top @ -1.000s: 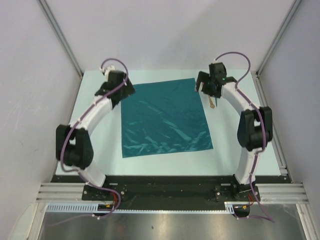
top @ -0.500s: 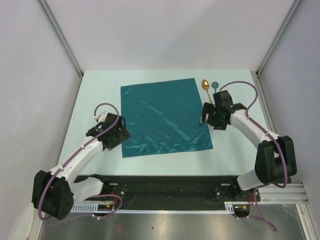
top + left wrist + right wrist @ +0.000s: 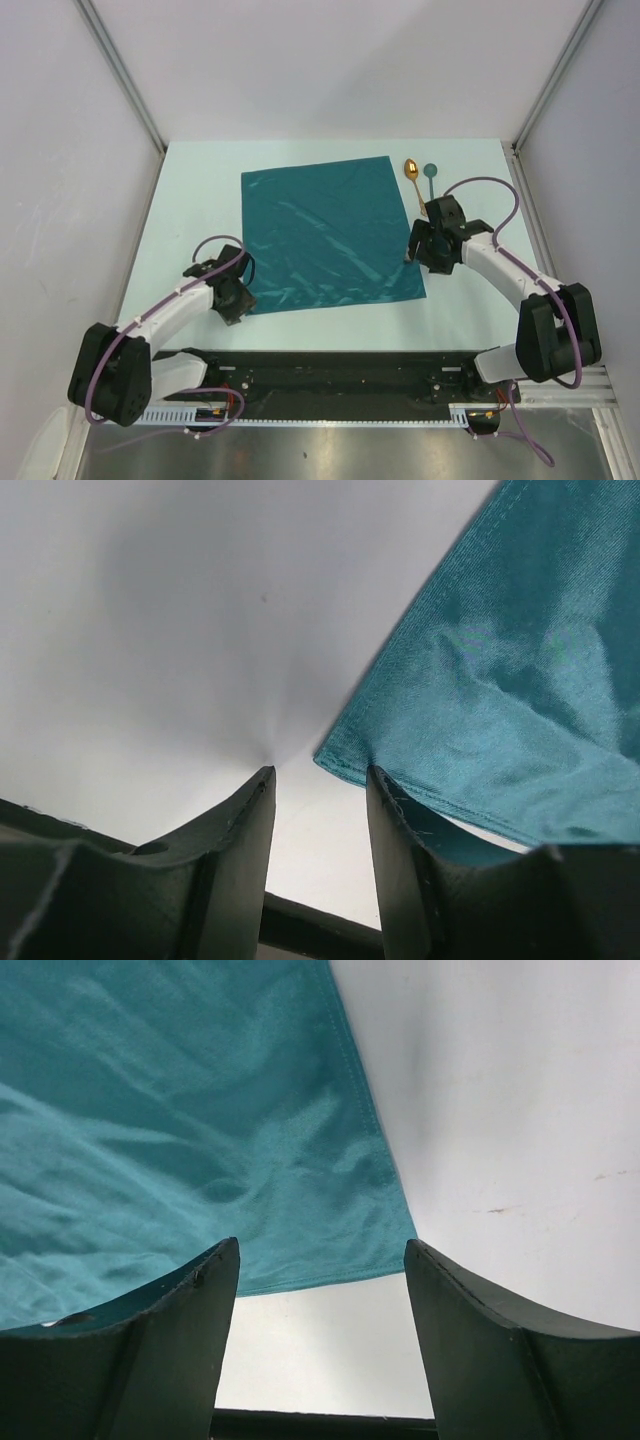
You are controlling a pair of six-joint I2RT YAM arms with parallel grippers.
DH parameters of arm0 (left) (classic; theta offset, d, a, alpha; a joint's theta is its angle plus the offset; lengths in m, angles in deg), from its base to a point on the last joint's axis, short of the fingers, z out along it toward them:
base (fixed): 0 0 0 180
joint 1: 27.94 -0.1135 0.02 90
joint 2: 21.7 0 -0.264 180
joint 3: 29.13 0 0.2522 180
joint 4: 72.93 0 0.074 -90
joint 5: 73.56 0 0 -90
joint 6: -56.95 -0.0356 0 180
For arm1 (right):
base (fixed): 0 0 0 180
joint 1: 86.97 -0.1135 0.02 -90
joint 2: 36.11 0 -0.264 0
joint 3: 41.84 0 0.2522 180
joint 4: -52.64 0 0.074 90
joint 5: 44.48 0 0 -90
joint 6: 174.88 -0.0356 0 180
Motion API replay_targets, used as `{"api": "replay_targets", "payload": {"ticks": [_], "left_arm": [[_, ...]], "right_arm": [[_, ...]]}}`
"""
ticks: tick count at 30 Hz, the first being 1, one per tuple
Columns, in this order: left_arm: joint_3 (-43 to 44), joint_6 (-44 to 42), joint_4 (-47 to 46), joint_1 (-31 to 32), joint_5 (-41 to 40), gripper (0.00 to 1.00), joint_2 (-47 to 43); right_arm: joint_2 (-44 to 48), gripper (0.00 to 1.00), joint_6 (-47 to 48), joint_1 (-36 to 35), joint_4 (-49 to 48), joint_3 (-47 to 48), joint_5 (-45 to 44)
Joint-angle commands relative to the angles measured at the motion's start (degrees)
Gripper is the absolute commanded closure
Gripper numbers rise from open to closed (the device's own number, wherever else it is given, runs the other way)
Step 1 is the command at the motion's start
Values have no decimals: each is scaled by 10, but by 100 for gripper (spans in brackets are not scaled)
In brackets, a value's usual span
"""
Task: Fold the napkin into a case and place the utensils inside
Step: Pick up the flattened napkin from the center of the board.
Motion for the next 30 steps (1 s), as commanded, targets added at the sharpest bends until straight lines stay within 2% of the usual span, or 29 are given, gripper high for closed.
{"api": "replay_targets", "payload": {"ticks": [1, 10, 13, 16, 17, 19, 22, 23, 28, 29, 30], "left_arm": [[-6, 39, -9, 1, 8, 54, -3], [-12, 41, -34, 0, 4, 53, 25], [-13, 46, -38, 0, -6, 59, 24], [-7, 34, -47, 0, -13, 74, 22], [-6, 26, -49, 0, -11, 81, 21], [-7, 22, -56, 0, 0, 85, 17], [-11, 11, -65, 0, 7, 92, 9], [-12, 2, -69, 0, 9, 100, 3], [-18, -25, -91, 0, 20, 100, -26], [-18, -35, -93, 0, 22, 100, -32], [-19, -41, -98, 0, 26, 100, -43]], "right_arm": [[22, 28, -9, -2, -8, -12, -25], [29, 29, -15, -3, -6, -24, -26], [29, 28, -28, -4, 1, -31, -30], [23, 28, -60, -5, 14, -43, -29], [22, 30, -69, -8, 17, -53, -30], [18, 37, -90, -21, 17, -61, -36], [2, 40, -105, -46, 6, -69, -55], [-1, 44, -112, -48, 3, -69, -57], [-17, 46, -133, -64, 0, -69, -85], [-23, 51, -136, -67, 6, -67, -89], [-26, 52, -144, -67, 12, -66, -94]]}}
